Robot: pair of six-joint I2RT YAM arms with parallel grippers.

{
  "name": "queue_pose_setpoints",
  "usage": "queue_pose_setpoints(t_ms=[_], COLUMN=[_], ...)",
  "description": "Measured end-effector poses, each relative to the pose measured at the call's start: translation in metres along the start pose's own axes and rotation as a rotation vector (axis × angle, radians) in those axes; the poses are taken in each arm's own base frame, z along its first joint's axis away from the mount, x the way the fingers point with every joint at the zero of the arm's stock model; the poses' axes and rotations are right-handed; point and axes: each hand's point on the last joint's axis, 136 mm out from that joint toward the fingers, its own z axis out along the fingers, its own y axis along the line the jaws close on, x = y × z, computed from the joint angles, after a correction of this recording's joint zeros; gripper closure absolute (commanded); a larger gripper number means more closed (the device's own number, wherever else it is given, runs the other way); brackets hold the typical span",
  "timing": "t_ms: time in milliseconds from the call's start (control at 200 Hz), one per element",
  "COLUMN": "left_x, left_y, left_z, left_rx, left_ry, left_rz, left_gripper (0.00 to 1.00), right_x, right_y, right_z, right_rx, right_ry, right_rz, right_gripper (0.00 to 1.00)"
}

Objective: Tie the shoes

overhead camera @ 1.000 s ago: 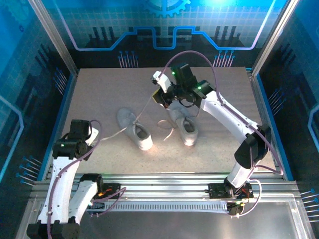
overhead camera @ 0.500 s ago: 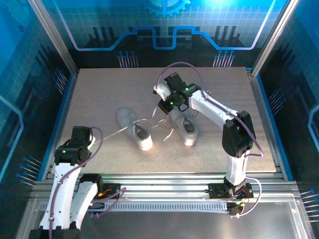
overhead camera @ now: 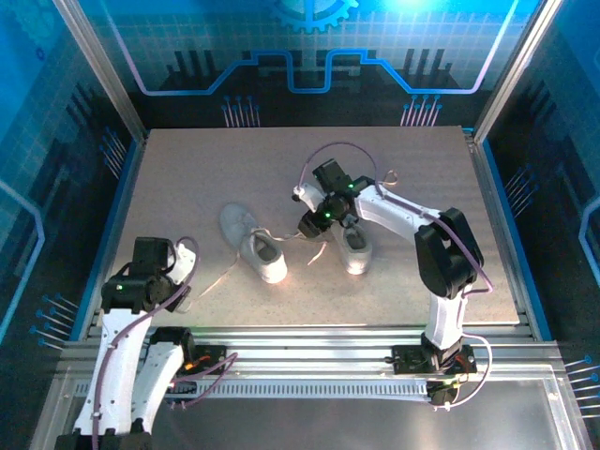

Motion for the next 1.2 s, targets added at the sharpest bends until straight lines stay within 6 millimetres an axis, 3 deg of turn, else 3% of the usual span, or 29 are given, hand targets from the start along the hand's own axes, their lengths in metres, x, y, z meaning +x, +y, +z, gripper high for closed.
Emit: queue_pose_setpoints(t_ms=[140, 265, 375, 525, 785, 950, 1141, 1201], left_x=[-0.037, -0.073, -0.100, -0.122, -0.151, -0.164, -0.172, -0.175], left_y=[-0.011, -0.025, -0.038, -0.047, -0.050, -0.051, -0.051, -0.048], left_z=[0.003, 0.009, 0.021, 0.050, 0.093, 0.107, 0.112, 0.114], left_rx=[0.122, 0.216, 0.272, 0.328, 0.398, 0.437, 0.486, 0.485], left_ry=[-0.110, -0.230, -0.332, -0.385, -0.376, -0.383, -0.386, -0.390], left_rz=[0.027, 0.085, 0.155, 0.212, 0.298, 0.347, 0.387, 0.392], left_gripper=[0.29, 0.28, 0.29, 0.32, 0.44, 0.58, 1.00, 1.00], right_x=[0.008, 0.008, 0.013, 0.021, 0.013, 0.009, 0.005, 0.006], right_y=[0.010, 0.029, 0.053, 0.082, 0.107, 0.117, 0.118, 0.114], right_z=[-0.008, -0.010, 0.000, 0.014, 0.031, 0.036, 0.038, 0.038], right_rx=[-0.009, -0.040, -0.093, -0.162, -0.260, -0.306, -0.320, -0.316], right_ry=[-0.020, -0.047, -0.045, -0.030, -0.055, -0.071, -0.099, -0.109], right_rz=[0.003, -0.013, -0.036, -0.048, -0.025, -0.008, -0.021, -0.034], right_gripper=[0.53, 0.65, 0.73, 0.77, 0.83, 0.83, 0.71, 0.67])
